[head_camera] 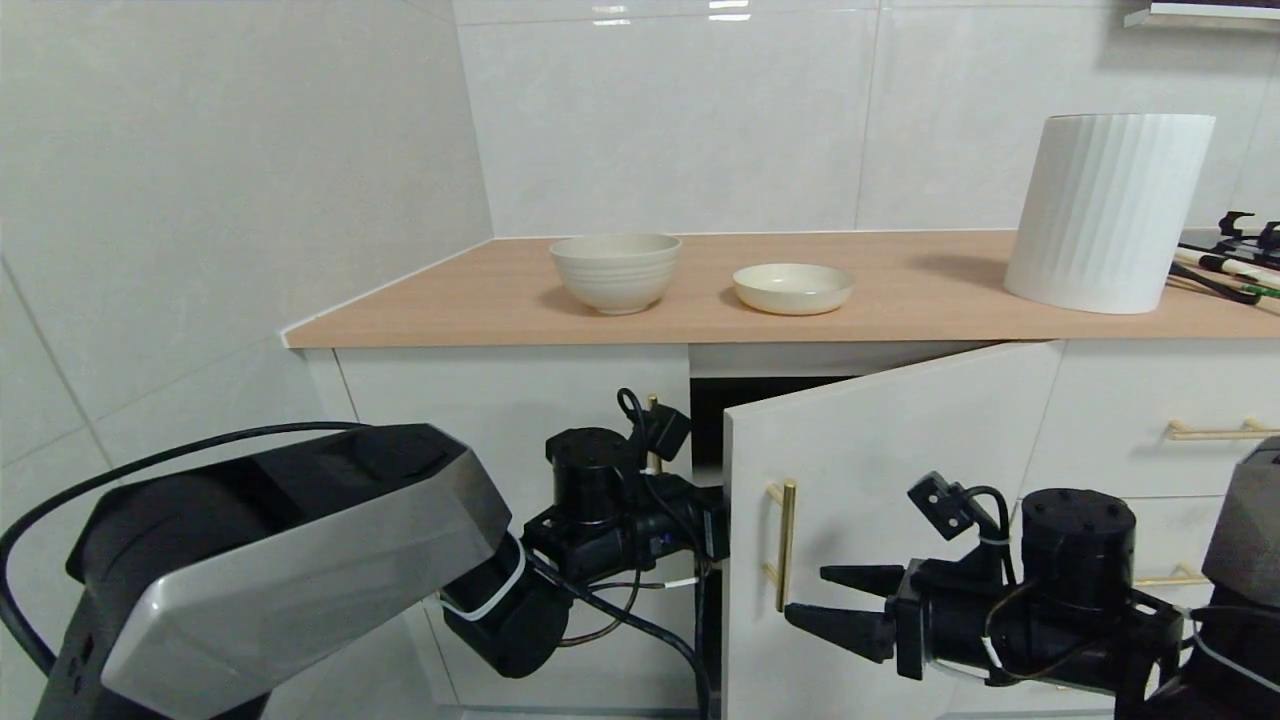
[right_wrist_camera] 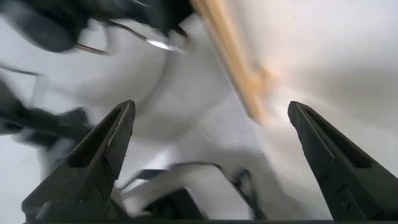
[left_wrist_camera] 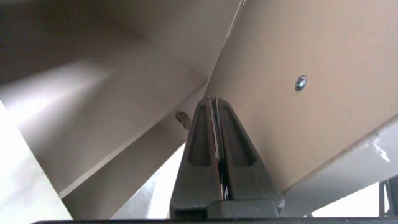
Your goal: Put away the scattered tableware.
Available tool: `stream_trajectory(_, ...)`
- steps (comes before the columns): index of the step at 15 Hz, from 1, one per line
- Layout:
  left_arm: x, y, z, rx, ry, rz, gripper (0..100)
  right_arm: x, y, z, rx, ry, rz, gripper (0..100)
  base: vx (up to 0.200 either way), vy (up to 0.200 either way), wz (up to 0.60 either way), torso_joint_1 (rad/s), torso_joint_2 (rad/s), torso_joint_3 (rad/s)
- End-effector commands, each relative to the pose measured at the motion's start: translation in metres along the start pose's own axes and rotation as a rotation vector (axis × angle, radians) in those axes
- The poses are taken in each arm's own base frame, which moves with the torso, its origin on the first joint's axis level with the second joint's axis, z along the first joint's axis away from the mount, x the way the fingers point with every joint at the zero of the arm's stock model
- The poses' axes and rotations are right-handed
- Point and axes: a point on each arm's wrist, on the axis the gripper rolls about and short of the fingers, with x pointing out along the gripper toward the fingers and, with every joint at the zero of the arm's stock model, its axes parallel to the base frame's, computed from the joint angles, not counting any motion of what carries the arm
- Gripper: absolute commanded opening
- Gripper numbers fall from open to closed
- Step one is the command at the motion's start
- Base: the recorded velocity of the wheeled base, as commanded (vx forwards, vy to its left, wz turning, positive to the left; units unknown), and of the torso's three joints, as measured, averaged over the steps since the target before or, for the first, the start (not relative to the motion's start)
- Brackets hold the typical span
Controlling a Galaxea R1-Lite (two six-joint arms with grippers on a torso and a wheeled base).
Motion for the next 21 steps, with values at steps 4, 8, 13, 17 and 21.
stream_trajectory(4,-0.003,-0.005,0.01,0.01,-0.033,0.016,0,-0.031,0.029,0.009,-0.066,-0.049,0.009,100,0.0,0.0,0.0,0.0,0.0,0.0)
stream_trajectory(8,-0.004,-0.009,0.01,0.008,-0.024,0.01,0,-0.023,0.021,0.004,-0.201,-0.087,-0.299,100,0.0,0.0,0.0,0.0,0.0,0.0)
stream_trajectory(13,-0.003,-0.012,0.008,0.007,-0.016,0.004,0,-0.053,0.061,0.035,-0.184,0.038,-0.323,100,0.0,0.0,0.0,0.0,0.0,0.0)
stream_trajectory(17,0.0,-0.024,0.002,0.006,0.004,-0.021,0,-0.062,0.083,0.039,-0.193,0.074,-0.272,100,-0.1,0.0,0.0,0.0,0.0,0.002)
stream_trajectory(21,0.002,-0.024,0.0,0.004,0.009,-0.023,0,-0.062,0.084,0.038,-0.195,0.078,-0.272,100,-0.2,0.0,0.0,0.002,0.0,0.001)
